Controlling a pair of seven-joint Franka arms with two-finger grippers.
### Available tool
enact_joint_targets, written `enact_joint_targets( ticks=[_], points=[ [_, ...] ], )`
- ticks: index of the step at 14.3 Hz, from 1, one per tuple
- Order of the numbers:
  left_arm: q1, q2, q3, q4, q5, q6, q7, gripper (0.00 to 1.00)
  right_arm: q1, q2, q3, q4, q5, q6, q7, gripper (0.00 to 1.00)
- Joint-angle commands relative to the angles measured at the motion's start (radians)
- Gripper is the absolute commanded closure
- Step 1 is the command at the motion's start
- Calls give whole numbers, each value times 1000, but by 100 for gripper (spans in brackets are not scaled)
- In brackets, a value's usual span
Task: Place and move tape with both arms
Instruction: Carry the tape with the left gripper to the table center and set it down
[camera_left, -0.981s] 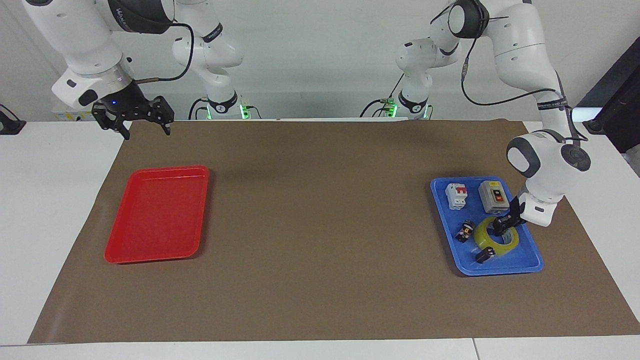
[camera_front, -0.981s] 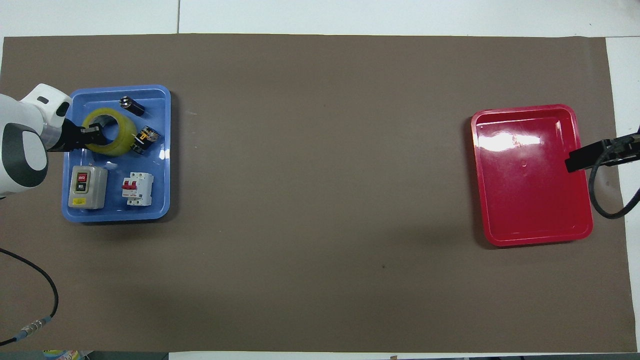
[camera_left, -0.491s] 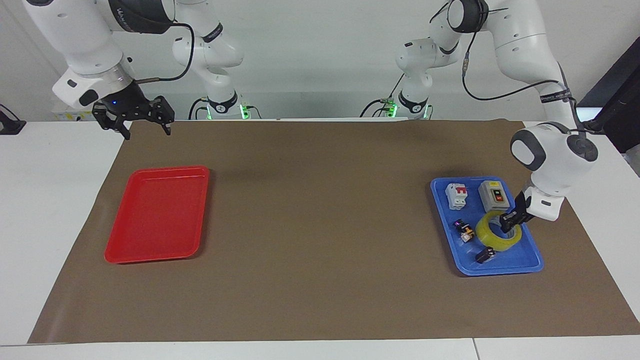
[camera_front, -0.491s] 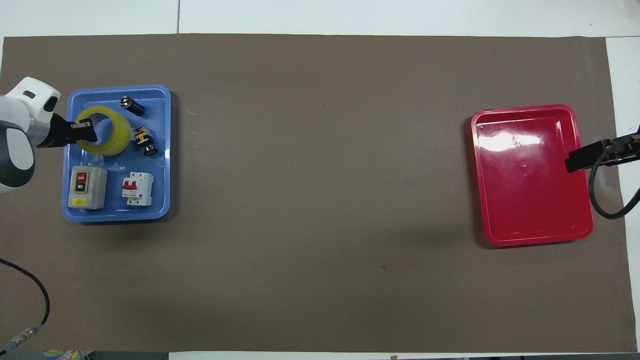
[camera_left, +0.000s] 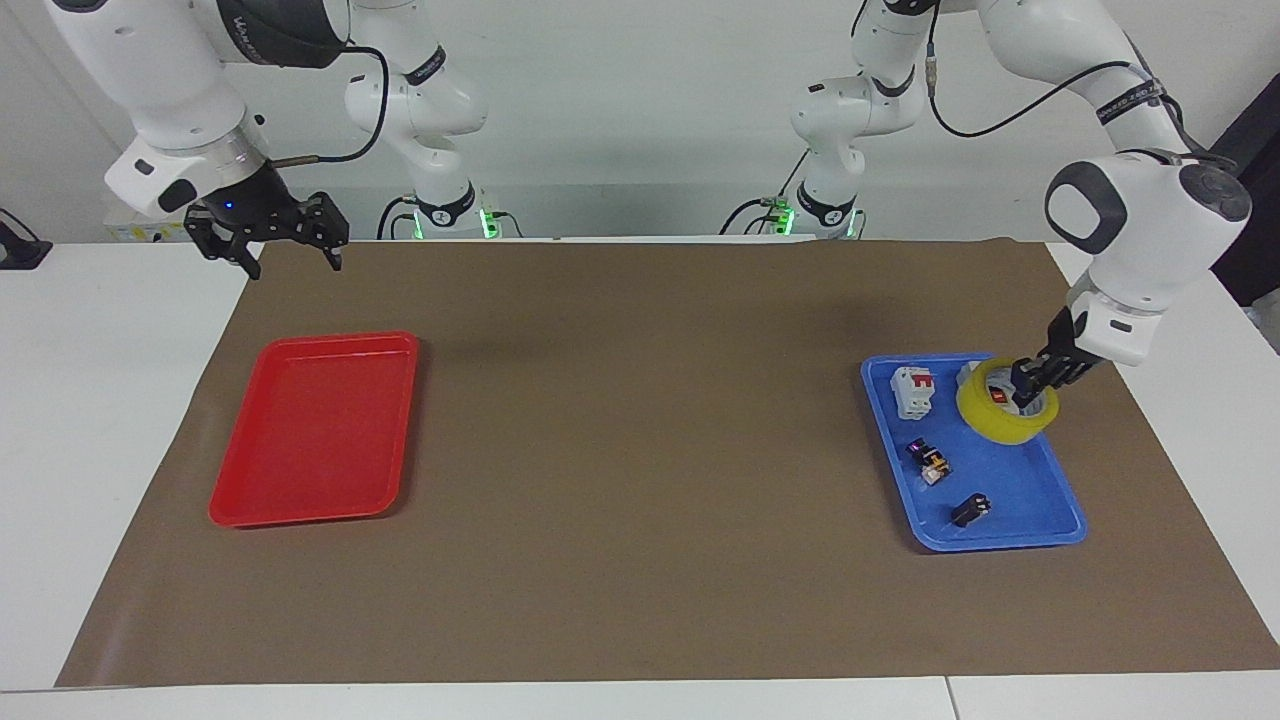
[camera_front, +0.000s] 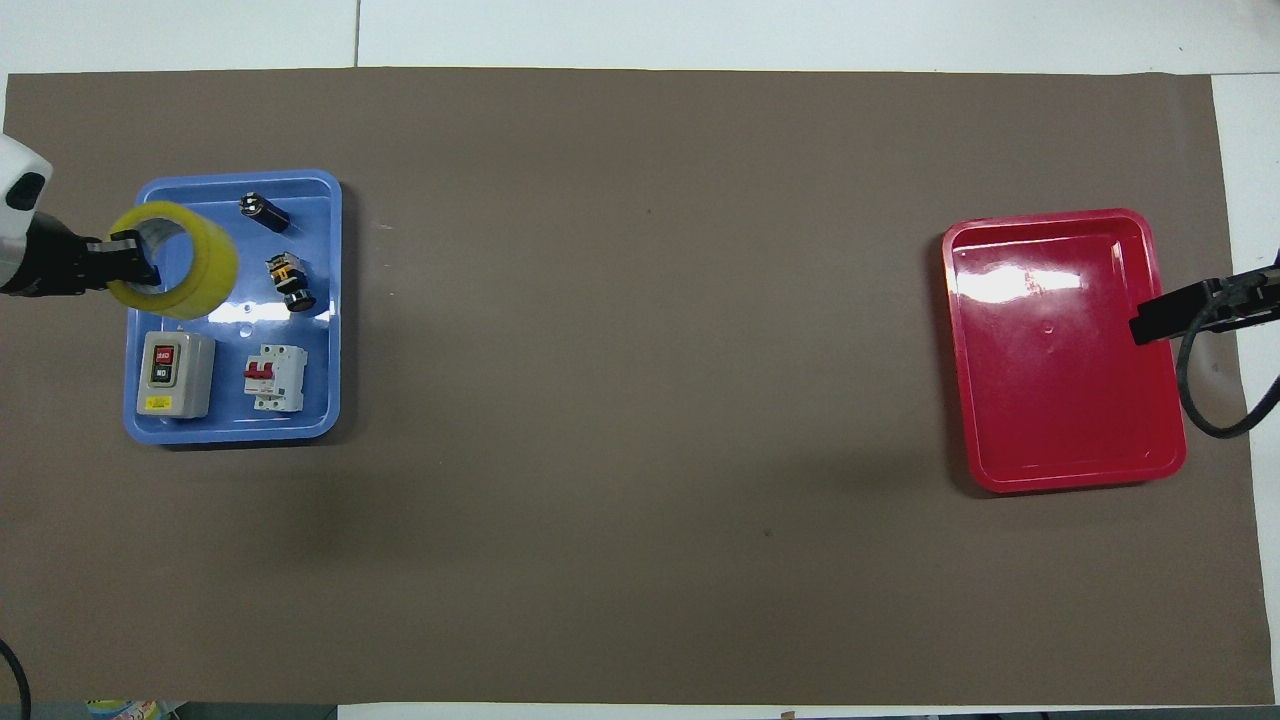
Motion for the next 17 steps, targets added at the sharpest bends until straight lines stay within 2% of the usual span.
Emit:
enact_joint_targets(
  ticks=[1,6,10,13,17],
  points=[
    [-159,-9,8,-39,74,10,-159,100,-8,-4,5,-6,20,8,-11,0],
    [-437,65,7,-19,104,130,-553,100,-8,-4,3,-6,20,7,-12,0],
    [-616,117,8,-11,107,162,-734,100,-8,-6,3,-6,20,5,-12,0],
    [-708,250,10,94,139,162,-823,100,-8,-6,3,-6,20,5,-12,0],
    [-755,292,4,88,173,206,-867,100,-6,-6,5,-6,20,5,-12,0]
  ],
)
